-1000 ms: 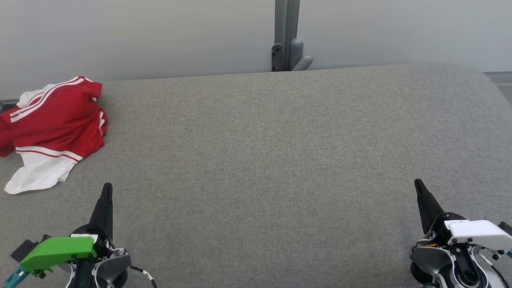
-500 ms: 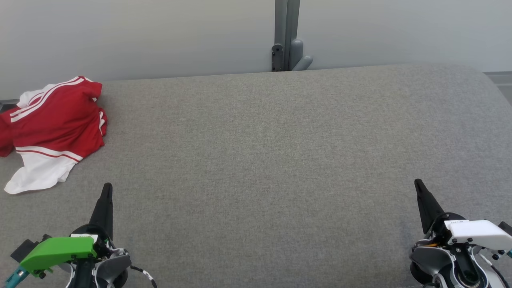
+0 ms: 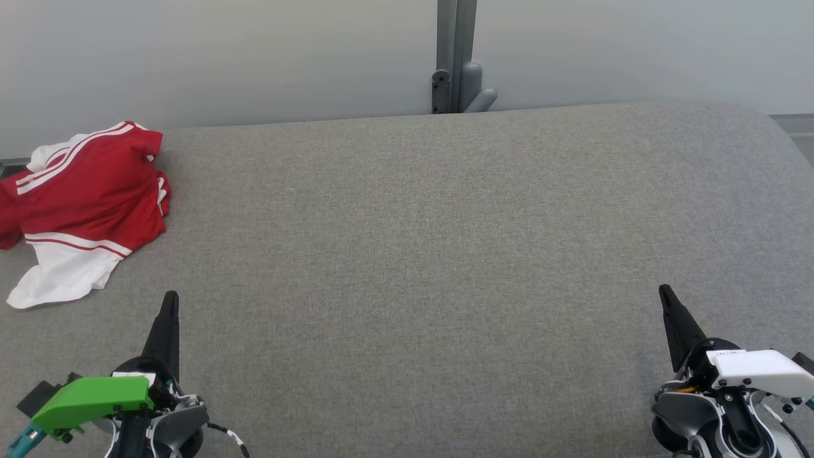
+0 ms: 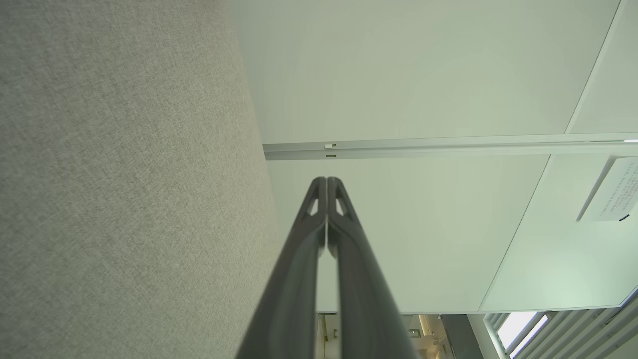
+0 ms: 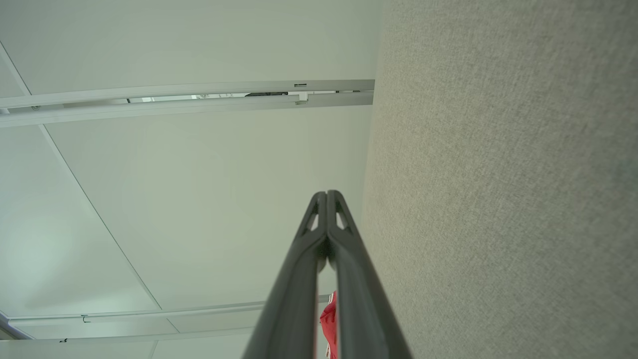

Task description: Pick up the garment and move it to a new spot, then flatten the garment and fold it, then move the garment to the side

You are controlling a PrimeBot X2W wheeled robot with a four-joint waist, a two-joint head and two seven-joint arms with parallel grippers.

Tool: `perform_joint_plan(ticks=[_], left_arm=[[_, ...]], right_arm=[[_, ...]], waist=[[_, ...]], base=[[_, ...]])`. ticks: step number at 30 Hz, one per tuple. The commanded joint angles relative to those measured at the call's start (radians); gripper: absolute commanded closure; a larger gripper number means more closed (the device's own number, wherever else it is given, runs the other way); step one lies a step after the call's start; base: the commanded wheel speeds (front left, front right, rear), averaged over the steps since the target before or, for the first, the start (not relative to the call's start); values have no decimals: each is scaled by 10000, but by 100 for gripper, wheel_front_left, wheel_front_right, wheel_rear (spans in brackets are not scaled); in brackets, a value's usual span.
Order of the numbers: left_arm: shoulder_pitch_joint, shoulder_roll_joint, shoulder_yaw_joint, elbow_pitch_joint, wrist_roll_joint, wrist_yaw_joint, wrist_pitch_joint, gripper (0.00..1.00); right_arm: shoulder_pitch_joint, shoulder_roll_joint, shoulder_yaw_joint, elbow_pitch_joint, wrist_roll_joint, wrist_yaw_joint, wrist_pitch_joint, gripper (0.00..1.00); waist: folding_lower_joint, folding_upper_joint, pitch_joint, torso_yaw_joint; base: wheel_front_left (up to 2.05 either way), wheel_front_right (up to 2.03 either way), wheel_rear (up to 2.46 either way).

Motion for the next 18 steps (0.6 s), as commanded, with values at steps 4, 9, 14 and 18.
perform_joint_plan(ticks=[4, 9, 14, 18], left_arm=[[-134, 14, 10, -34, -19, -31, -14, 100], [-133, 14, 10, -34, -19, -31, -14, 100], [-133, 14, 10, -34, -19, -31, -14, 100], [-133, 14, 10, -34, -19, -31, -14, 100]], right_arm=[[-111, 0, -1, 4, -29, 5, -3, 100], [-111, 0, -1, 4, -29, 5, -3, 100], [-111, 0, -1, 4, -29, 5, -3, 100], [-111, 0, -1, 4, -29, 5, -3, 100]], waist=[[0, 0, 0, 0], [0, 0, 0, 0], [0, 0, 0, 0], [0, 0, 0, 0]], base=[[0, 0, 0], [0, 0, 0], [0, 0, 0], [0, 0, 0]])
